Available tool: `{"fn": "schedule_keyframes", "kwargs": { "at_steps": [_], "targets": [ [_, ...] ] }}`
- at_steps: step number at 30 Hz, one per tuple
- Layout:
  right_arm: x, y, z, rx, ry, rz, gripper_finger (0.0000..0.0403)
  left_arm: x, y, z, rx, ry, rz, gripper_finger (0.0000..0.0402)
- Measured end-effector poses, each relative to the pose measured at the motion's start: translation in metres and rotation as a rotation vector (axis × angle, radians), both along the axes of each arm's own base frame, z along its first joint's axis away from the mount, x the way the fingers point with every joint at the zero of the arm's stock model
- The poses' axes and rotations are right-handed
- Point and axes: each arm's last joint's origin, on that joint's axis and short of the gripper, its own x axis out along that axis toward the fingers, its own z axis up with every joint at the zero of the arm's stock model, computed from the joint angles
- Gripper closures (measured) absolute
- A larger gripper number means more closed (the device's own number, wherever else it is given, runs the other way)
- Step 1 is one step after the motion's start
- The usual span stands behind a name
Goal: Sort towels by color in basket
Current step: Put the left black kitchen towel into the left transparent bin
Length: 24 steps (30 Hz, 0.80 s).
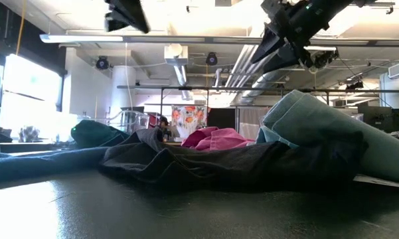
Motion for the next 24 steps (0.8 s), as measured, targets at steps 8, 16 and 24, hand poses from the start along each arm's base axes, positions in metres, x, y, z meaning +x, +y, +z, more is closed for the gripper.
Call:
{"fn": "schedule_keyframes", "kwargs": {
  "at_steps": [8,16,24],
  "targets": [
    [0.000,0.005,0.001,-0.038,-0.008,-0.034,0.0202,-0.049,-0.038,-0.050,-0.216,0.559,0.213,0.0383],
    [-0.001,0.004,0.000,-0.063,0.008,-0.049,0.0202,-0.071,-0.049,-0.128,-0.437,0.792,0.252,0.0293],
    [-0.001,0.004,0.000,-0.080,0.017,-0.042,0.0202,-0.087,-0.047,-0.174,-0.463,0.807,0.397,0.0197]
  ]
}}
